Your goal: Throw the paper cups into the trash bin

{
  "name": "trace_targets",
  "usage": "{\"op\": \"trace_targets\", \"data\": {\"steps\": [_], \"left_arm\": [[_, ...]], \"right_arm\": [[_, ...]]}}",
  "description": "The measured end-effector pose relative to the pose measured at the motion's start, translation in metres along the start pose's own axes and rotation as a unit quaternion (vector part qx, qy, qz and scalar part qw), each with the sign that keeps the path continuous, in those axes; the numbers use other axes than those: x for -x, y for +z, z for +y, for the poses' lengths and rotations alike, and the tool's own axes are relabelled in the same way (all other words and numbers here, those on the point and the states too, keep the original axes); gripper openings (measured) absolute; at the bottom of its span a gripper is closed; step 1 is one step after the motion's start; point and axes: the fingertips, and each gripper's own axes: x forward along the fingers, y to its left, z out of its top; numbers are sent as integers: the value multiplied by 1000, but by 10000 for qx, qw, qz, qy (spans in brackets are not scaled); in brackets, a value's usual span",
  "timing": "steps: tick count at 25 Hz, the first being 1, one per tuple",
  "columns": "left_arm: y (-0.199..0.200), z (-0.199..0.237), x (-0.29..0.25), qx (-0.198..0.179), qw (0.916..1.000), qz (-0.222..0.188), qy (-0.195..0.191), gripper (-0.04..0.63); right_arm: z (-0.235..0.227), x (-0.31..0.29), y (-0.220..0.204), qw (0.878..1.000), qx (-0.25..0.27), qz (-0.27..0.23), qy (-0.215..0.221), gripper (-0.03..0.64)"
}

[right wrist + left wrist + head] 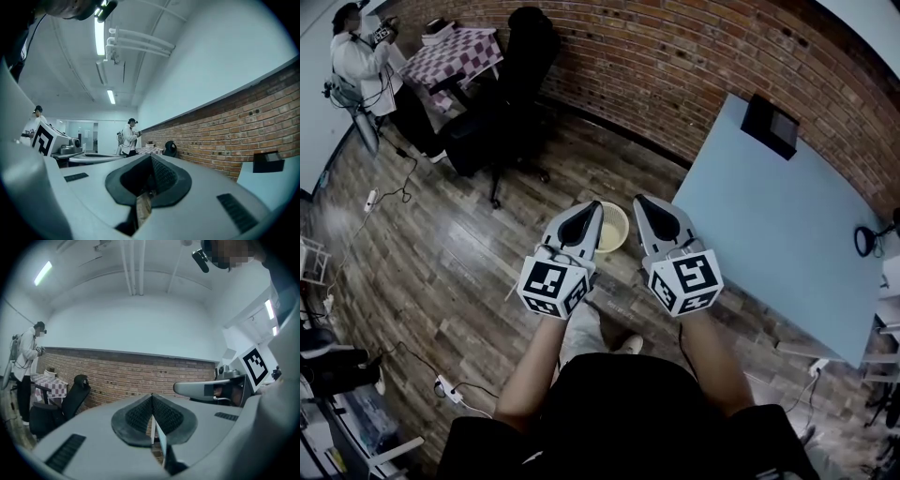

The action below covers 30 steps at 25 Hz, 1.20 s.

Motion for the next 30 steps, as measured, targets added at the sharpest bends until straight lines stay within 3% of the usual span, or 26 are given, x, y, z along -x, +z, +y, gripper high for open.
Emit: {"op": "trace_targets", "data": {"steps": [18, 30], "left_arm": [[-10, -65, 42, -45, 9999, 152, 17, 8], [10, -81, 21, -211, 9989, 29, -427, 8]], "right_arm": [[13, 71, -12, 9997, -210, -50, 71, 5], [-6, 88, -4, 9992, -211, -139, -311, 5]]}}
